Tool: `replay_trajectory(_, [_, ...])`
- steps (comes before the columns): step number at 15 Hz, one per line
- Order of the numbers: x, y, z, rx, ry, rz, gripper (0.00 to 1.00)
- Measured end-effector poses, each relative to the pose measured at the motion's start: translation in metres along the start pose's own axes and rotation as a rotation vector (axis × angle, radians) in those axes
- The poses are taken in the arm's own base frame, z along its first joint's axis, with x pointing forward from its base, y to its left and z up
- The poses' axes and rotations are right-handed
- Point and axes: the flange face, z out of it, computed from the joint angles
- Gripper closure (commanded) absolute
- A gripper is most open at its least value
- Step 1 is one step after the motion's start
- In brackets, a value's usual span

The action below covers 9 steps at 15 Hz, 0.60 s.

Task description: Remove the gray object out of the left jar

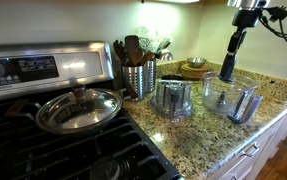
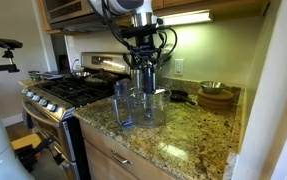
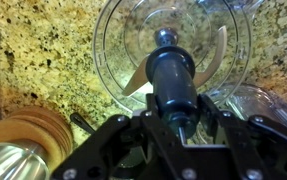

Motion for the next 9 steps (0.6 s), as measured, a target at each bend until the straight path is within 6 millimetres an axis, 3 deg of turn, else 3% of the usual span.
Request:
replay_trajectory(5, [0.010,-0.014,-0.038,0.000,-0.004,-0.039,0.81])
replay_trajectory(9, [0.016,-0.043,-0.063,0.004,-0.014,-0.099,0.81])
